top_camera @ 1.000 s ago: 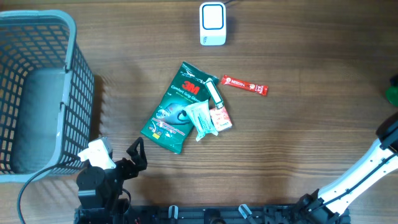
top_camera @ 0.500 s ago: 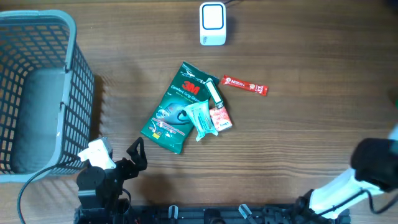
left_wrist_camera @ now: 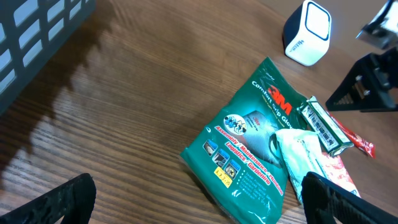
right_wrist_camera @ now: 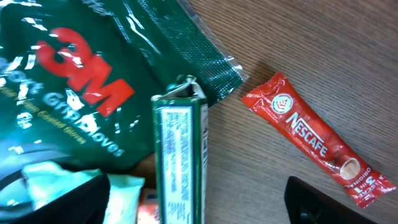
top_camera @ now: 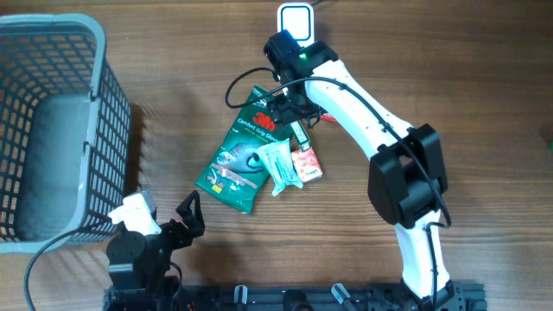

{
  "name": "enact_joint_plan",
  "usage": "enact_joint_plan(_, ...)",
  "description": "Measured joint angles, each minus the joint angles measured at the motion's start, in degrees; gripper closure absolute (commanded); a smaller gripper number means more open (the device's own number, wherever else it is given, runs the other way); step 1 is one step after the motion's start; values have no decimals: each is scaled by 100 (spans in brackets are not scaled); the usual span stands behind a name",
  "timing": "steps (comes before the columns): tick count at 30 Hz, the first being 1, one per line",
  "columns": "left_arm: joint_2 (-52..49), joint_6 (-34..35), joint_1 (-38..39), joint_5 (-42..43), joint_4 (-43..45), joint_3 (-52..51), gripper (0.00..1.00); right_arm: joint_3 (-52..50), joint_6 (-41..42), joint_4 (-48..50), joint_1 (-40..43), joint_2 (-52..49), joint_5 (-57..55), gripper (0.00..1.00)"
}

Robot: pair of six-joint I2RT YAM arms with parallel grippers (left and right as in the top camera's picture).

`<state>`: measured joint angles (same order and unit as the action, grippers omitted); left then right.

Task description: Scan the item barcode

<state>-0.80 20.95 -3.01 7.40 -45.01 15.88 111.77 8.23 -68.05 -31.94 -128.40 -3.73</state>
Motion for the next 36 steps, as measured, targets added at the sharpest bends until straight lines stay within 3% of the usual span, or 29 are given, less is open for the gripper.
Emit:
enact_joint_plan(5, 0, 0, 0, 0, 0, 0, 0, -201, -24, 400, 22, -42, 118, 25)
enact_joint_plan(10, 0, 0, 0, 0, 0, 0, 0, -1029, -57, 820, 22, -107, 142, 55)
enact_joint_plan(15, 0, 0, 0, 0, 0, 0, 0, -1038, -61, 828, 20, -111, -153, 70)
enact_joint_plan(20, 0, 0, 0, 0, 0, 0, 0, -837, -57, 225, 22, -114, -2017, 72)
enact_joint_plan(21, 0, 0, 0, 0, 0, 0, 0, -811, 46, 55, 20, -114, -2529, 66)
enact_joint_plan(22, 0, 0, 0, 0, 0, 0, 0, -811, 262, -33, 22, -114, -3110, 53)
enact_joint_plan(24, 0, 0, 0, 0, 0, 0, 0, -804, 560, 55, 37, -114, -3600, 45)
enact_joint_plan(25, 0, 0, 0, 0, 0, 0, 0, -804, 638, 138, 37, -114, -3689, 34)
enact_joint_plan(27, 0, 0, 0, 0, 0, 0, 0, -798, 824, 348, 26, -114, -3746, 33)
enact_joint_plan(30, 0, 0, 0, 0, 0, 0, 0, -798, 872, 490, -57, -114, -3622, 34)
enact_joint_plan(34, 0, 0, 0, 0, 0, 0, 0, -798, 1016, 551, -144, -114, -3139, 54)
enact_joint_plan(36, 0, 0, 0, 0, 0, 0, 0, -798, 1189, 518, -101, -114, -3010, 57)
